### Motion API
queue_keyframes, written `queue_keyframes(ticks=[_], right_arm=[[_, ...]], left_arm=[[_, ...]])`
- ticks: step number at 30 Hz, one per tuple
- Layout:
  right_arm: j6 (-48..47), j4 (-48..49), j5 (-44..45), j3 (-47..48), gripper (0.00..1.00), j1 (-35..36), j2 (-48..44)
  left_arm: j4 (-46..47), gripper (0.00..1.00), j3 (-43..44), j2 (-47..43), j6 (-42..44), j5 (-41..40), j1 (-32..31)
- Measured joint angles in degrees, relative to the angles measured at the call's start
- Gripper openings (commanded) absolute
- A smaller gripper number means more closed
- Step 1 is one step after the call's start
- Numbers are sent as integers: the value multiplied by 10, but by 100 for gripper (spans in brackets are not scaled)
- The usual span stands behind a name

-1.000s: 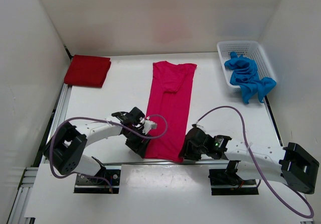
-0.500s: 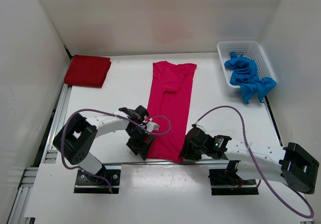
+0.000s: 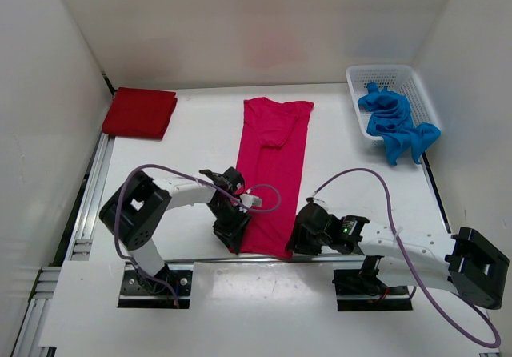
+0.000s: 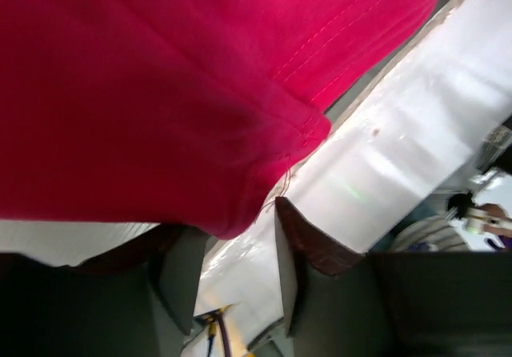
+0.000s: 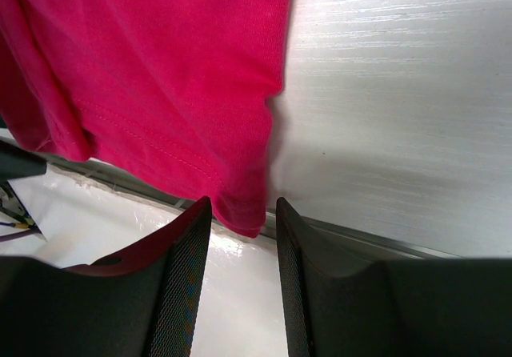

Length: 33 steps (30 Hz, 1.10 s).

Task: Fold and stack the t-shirts
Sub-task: Grab the bottom of the folded rectangular tshirt with both arms, then fold the folded rectangular tshirt in 1/3 of the way

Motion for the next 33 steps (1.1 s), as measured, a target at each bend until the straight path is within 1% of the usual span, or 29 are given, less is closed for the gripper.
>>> queue_keyframes(ticks=[3, 4, 8, 11, 12, 16, 20, 23, 26, 29, 33], right_arm=[[0, 0, 3, 0, 43, 0, 0], [0, 0, 2, 0, 43, 0, 0], [0, 0, -2, 0, 43, 0, 11], [-2, 3, -11, 1, 32, 3, 17], [-2, 3, -14, 1, 23, 4, 20], [-5, 3, -20, 2, 0, 4, 23], [-11, 2, -19, 12, 0, 4, 24], [-19, -10, -7, 42, 0, 2, 23], [-34, -28, 7, 86, 0, -17, 17], [-67, -47, 17, 143, 0, -67, 19], [-136, -61, 13, 224, 0, -163, 61]], left_arm=[[11, 29, -1, 11, 0, 5, 0], [12, 22, -2, 12, 0, 6, 0], [21, 10, -7, 14, 0, 6, 0], [23, 10, -8, 12, 1, 7, 1], [24, 10, -10, 10, 1, 8, 2], [33, 10, -18, -2, 2, 6, 7], [33, 10, -17, -15, 5, -14, 8], [3, 10, 27, -15, 10, -63, 8], [-44, 10, 123, -6, 15, -99, 13], [-87, 10, 233, 22, 18, -113, 32], [-126, 10, 336, 80, 19, -122, 81]])
